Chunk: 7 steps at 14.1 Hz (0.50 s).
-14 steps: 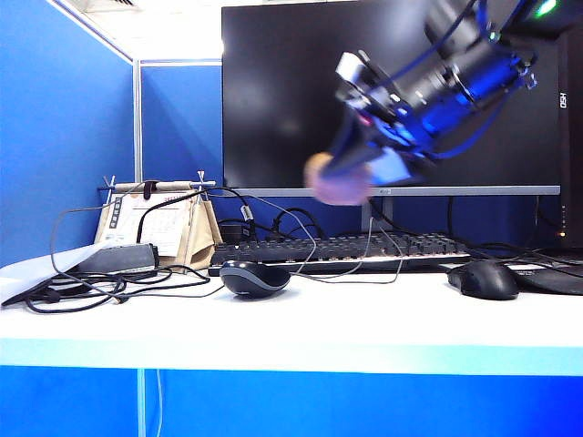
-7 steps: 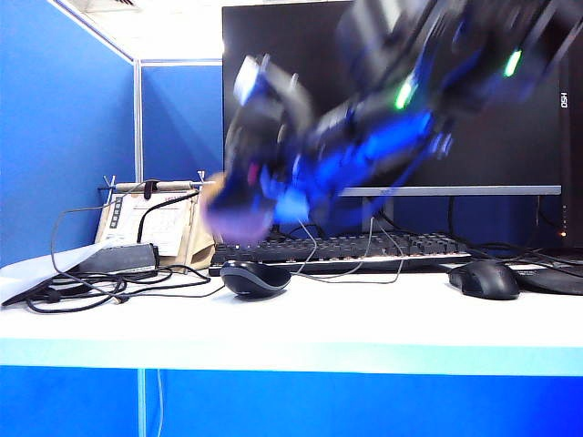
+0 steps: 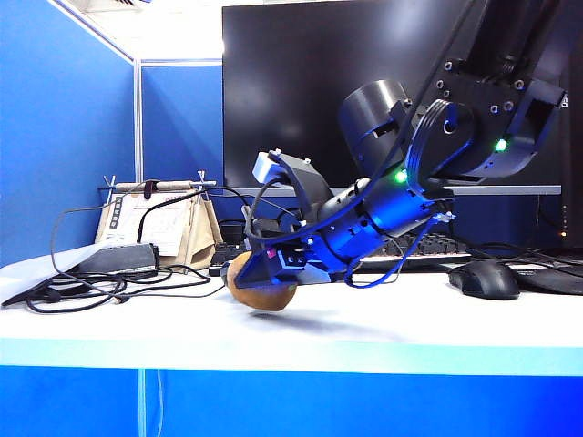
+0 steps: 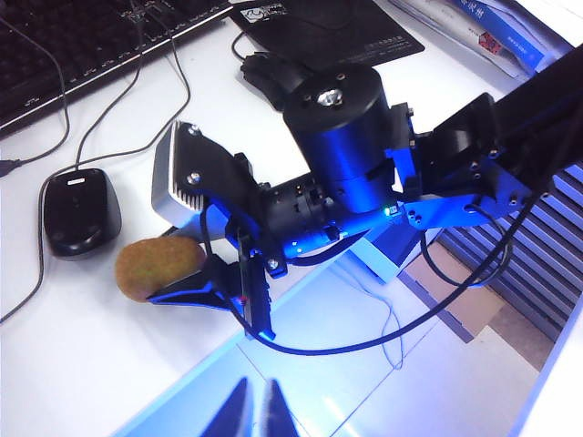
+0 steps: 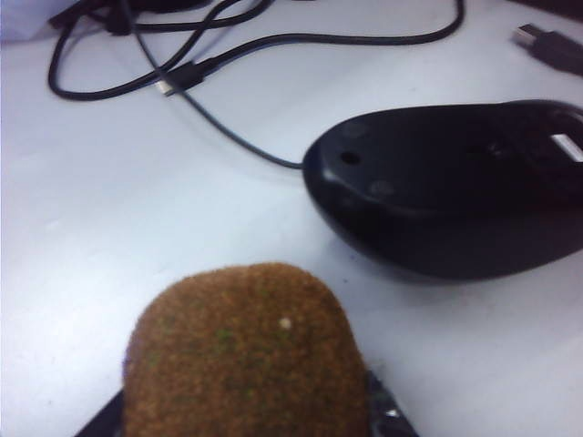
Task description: Pick up the kiwi and place it near the upside-down mouse.
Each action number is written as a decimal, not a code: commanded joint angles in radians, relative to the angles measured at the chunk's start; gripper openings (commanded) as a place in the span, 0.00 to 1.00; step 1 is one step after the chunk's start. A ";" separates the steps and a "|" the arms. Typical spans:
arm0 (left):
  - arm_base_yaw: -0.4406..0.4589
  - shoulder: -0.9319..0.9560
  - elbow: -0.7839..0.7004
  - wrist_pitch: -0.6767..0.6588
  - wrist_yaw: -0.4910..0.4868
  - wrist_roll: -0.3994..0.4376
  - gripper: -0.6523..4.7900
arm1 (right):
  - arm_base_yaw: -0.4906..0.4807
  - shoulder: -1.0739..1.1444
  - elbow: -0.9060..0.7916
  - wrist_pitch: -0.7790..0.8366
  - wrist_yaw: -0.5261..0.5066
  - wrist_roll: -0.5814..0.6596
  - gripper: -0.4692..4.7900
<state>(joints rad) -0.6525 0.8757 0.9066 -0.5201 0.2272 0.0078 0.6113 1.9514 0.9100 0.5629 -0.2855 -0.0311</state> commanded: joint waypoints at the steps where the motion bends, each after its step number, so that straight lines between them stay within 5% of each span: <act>1: 0.000 -0.003 0.002 0.004 0.005 0.002 0.17 | 0.002 -0.005 0.004 0.006 -0.005 -0.003 0.49; 7: 0.000 -0.130 -0.053 0.059 0.000 -0.021 0.17 | 0.002 -0.005 0.003 -0.068 -0.010 -0.002 0.49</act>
<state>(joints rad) -0.6525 0.7731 0.8726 -0.4961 0.2272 0.0048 0.6113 1.9511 0.9131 0.5091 -0.2909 -0.0307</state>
